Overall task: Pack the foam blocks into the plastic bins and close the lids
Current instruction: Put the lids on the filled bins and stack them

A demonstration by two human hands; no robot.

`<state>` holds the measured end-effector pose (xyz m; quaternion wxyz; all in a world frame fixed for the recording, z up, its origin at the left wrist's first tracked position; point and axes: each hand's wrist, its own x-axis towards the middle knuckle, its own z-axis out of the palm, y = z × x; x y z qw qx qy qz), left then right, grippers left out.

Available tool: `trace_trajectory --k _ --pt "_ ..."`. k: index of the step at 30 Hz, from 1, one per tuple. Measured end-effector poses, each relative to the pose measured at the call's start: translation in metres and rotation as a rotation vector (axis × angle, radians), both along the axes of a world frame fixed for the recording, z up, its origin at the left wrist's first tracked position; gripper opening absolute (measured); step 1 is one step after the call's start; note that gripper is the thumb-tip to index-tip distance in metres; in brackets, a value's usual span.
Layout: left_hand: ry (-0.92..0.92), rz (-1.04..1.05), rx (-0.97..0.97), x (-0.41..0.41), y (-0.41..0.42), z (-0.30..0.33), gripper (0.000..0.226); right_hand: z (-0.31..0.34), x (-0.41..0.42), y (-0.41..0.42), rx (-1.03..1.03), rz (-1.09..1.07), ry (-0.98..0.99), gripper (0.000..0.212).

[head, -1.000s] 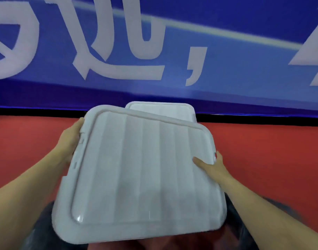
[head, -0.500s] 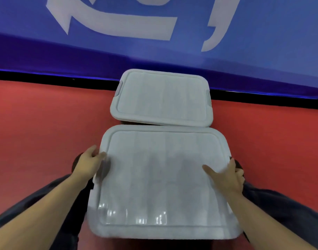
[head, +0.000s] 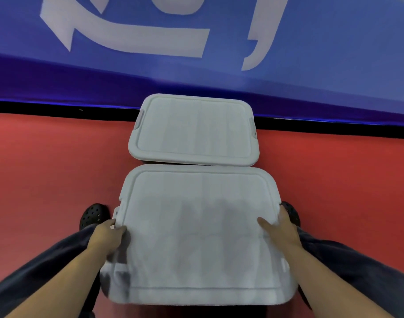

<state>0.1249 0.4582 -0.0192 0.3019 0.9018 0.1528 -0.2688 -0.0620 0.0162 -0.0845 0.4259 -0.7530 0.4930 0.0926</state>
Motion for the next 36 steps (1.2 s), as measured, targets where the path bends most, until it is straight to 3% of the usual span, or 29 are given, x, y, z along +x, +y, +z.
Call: trace_trajectory --k 4,7,10,19,24,31,36 --pt "0.0 0.023 -0.005 0.008 0.002 -0.004 0.042 0.006 0.002 0.001 -0.023 -0.013 0.016 0.123" --pt "0.01 0.043 -0.01 0.01 -0.001 -0.005 0.032 0.039 0.006 0.022 -0.074 -0.003 0.049 0.104" --pt "0.003 0.036 0.0 0.009 -0.004 -0.006 0.012 0.04 0.007 0.023 -0.103 0.016 0.077 0.098" --pt "-0.044 0.001 0.007 0.005 -0.001 -0.001 0.026 0.041 -0.004 0.026 -0.093 0.018 0.008 0.098" --pt "-0.08 -0.04 0.016 -0.001 -0.003 0.004 0.005 0.043 -0.006 0.032 -0.094 -0.016 -0.003 0.095" --pt "-0.074 -0.077 0.029 0.0 -0.001 0.007 0.028 0.028 -0.003 0.025 -0.08 -0.046 0.022 0.098" --pt "-0.057 -0.077 0.035 0.003 0.0 0.004 0.026 0.024 -0.001 0.024 -0.072 -0.012 0.025 0.093"
